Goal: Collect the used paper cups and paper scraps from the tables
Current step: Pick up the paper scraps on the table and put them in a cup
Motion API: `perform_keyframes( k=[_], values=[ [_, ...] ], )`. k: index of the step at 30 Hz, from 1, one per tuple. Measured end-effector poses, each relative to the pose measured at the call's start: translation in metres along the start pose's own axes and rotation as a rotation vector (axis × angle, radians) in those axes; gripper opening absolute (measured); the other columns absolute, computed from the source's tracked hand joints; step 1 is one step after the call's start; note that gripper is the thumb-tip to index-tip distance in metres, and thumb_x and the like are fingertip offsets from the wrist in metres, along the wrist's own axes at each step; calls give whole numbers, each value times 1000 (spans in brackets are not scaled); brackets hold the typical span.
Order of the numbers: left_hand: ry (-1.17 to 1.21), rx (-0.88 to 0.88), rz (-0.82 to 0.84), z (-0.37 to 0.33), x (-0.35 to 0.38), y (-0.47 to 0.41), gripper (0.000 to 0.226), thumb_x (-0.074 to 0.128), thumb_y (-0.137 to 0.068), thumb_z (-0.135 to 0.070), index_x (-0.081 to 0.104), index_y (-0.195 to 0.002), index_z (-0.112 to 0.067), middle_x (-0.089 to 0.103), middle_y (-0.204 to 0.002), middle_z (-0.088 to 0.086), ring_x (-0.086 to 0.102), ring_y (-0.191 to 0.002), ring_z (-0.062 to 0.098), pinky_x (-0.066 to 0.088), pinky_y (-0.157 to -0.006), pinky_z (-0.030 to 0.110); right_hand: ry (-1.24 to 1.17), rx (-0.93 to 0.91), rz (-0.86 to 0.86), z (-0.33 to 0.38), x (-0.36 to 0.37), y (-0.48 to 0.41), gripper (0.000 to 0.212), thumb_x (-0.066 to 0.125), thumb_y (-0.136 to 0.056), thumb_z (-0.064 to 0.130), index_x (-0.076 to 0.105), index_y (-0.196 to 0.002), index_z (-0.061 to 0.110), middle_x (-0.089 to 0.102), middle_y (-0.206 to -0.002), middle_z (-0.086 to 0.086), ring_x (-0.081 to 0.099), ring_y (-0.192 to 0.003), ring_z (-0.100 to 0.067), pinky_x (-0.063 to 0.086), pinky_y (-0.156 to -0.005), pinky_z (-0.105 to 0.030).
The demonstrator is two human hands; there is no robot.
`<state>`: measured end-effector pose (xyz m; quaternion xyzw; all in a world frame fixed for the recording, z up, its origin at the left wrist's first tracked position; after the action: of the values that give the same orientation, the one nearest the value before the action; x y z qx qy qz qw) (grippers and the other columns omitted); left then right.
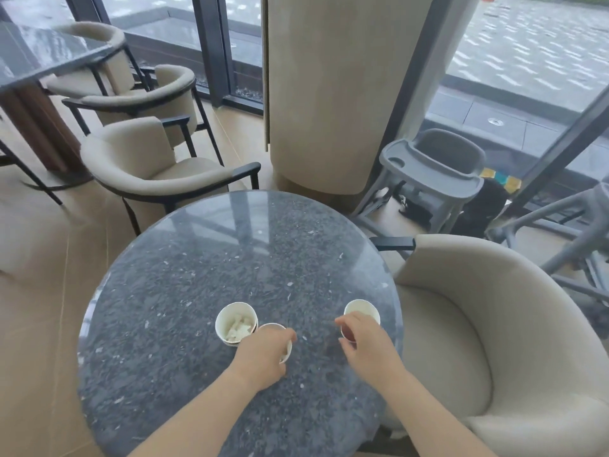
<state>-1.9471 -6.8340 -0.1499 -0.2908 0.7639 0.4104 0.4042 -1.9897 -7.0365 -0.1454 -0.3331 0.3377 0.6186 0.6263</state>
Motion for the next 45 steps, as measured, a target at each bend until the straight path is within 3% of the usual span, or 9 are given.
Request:
perform_keyframes(
  k=[7,13,18,22,25,31,36,39,45],
  values=[
    [27,-62,-145,-38,-12,-26,42,44,-86,-11,49,-119,-36,61,-115,-7,57,-106,21,42,-85,29,217,-105,96,-52,-14,-10,28,65,-83,26,60,-109,17,60,-113,3,49,-109,-20,37,-90,-30],
    [109,-79,-292,-68,-19,-39,41,45,-83,-13,44,-116,-38,63,-105,-7,59,-97,22,47,-77,34,185,-218,116,-66,-17,-22,10,70,-67,0,68,-72,8,67,-83,-8,61,-79,-33,49,-66,-38],
    [149,-105,-424,-73,-40,-39,46,51,-81,-15,48,-119,-40,65,-108,-14,59,-100,16,47,-81,30,173,-215,135,-77,-10,-31,18,55,-84,10,64,-99,14,55,-118,3,45,-113,-19,43,-78,-29],
    [159,-100,-560,-81,-64,-36,45,57,-80,-13,55,-118,-38,67,-106,-14,60,-98,14,43,-76,24,137,-194,118,-80,-14,-34,18,55,-86,15,65,-101,17,51,-124,7,40,-119,-12,43,-79,-25],
    [182,-74,-609,-91,-72,-37,43,60,-79,-13,58,-115,-36,68,-104,-12,61,-97,14,48,-79,29,37,-186,61,-84,-22,-33,16,60,-84,15,65,-99,17,53,-120,7,41,-119,-11,44,-85,-24],
    [205,-26,-563,-105,-64,-42,36,62,-81,-15,62,-112,-34,68,-107,-13,61,-100,10,47,-82,24,-49,-154,-19,-95,-39,-33,20,71,-78,17,66,-97,16,58,-110,6,48,-110,-14,32,-90,-15],
    [168,37,-443,-118,-50,-50,30,58,-84,-21,62,-109,-36,67,-110,-14,58,-104,8,46,-90,28,-72,-120,-42,-101,-46,-32,25,73,-76,20,66,-100,18,59,-107,5,51,-104,-14,32,-89,-15],
    [154,66,-368,-126,-39,-58,23,56,-85,-20,63,-103,-32,67,-106,-9,57,-102,12,46,-86,28,-99,-98,-40,-102,-46,-31,27,75,-74,19,65,-99,16,61,-104,3,54,-99,-16,35,-86,-17],
    [108,59,-263,-131,-21,-72,21,50,-82,-14,60,-95,-27,65,-103,-6,55,-100,17,44,-81,27,-144,-38,19,-100,-43,-29,31,71,-76,24,59,-104,21,55,-105,11,49,-99,-6,27,-79,-5]
  ],
)
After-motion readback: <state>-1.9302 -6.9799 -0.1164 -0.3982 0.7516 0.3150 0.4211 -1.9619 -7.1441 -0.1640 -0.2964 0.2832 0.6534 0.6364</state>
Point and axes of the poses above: each hand's wrist, its own y-axis away from the middle knuckle, its own x-axis out of the palm, z = x × y, the point moved 2 cm from there along -y, towards the middle knuckle
